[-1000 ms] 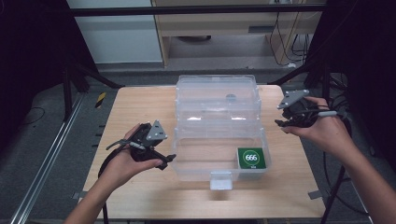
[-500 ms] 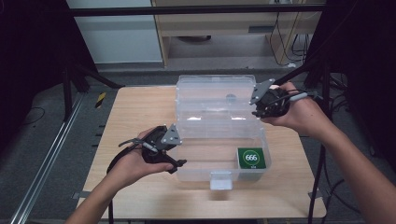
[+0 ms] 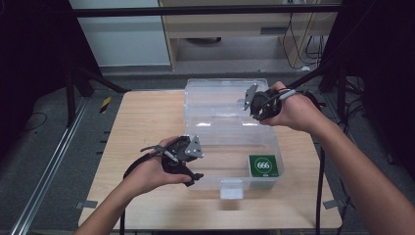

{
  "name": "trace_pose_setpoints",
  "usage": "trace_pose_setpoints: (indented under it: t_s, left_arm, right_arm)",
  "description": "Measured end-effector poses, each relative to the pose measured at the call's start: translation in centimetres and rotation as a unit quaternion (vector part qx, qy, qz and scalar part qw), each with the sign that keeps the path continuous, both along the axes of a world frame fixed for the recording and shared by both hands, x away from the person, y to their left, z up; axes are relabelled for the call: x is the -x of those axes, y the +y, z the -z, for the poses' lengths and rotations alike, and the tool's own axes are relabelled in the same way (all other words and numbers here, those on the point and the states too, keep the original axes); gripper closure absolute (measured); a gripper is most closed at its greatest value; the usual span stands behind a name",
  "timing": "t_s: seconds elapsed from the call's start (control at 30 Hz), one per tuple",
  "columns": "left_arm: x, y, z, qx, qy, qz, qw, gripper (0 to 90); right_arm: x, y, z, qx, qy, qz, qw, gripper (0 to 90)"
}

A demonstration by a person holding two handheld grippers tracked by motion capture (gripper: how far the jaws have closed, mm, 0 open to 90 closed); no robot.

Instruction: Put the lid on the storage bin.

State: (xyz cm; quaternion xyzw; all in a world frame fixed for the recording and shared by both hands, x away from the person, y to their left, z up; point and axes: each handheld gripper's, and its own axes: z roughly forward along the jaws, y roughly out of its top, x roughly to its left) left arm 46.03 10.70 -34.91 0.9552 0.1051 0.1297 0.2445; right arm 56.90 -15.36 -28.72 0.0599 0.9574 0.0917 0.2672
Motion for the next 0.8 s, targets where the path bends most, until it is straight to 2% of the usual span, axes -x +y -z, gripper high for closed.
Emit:
trace_pose_setpoints:
  t_s: [0.1, 0.2, 0.33, 0.37, 0.5, 0.67, 0.8]
  left_arm:
    - [0.0, -0.2, 0.2, -0.013, 0.006, 0.008, 0.9999, 17.5]
    - [0.2, -0.5, 0.0, -0.034, 0.004, 0.017, 0.9993, 18.2]
    - [0.4, -0.9, 0.0, -0.045, 0.018, 0.034, 0.9982, 22.6]
    - [0.4, -1.1, 0.2, -0.063, 0.021, 0.047, 0.9967, 24.8]
    - [0.6, -1.4, 1.0, -0.079, 0.027, 0.058, 0.9948, 28.7]
    - [0.7, -1.6, 1.5, -0.077, 0.038, 0.068, 0.9940, 33.9]
    - [0.7, -2.0, 2.2, -0.087, 0.040, 0.073, 0.9927, 38.4]
  right_arm:
    - [-0.3, 0.0, 0.1, 0.003, 0.005, -0.001, 1.0000, 64.0]
    - [-0.8, 0.0, 0.2, 0.003, 0.010, -0.005, 0.9999, 65.5]
    - [-1.3, 0.1, 0.7, 0.015, 0.017, -0.008, 0.9997, 66.5]
    - [-1.4, 0.1, 0.8, 0.019, 0.017, -0.007, 0.9996, 66.8]
    - [-1.7, 0.2, 1.3, 0.025, 0.021, -0.010, 0.9994, 68.4]
    - [-1.8, 0.5, 1.5, 0.029, 0.026, -0.012, 0.9992, 70.3]
    - [-1.9, 0.7, 1.7, 0.034, 0.029, -0.018, 0.9988, 74.2]
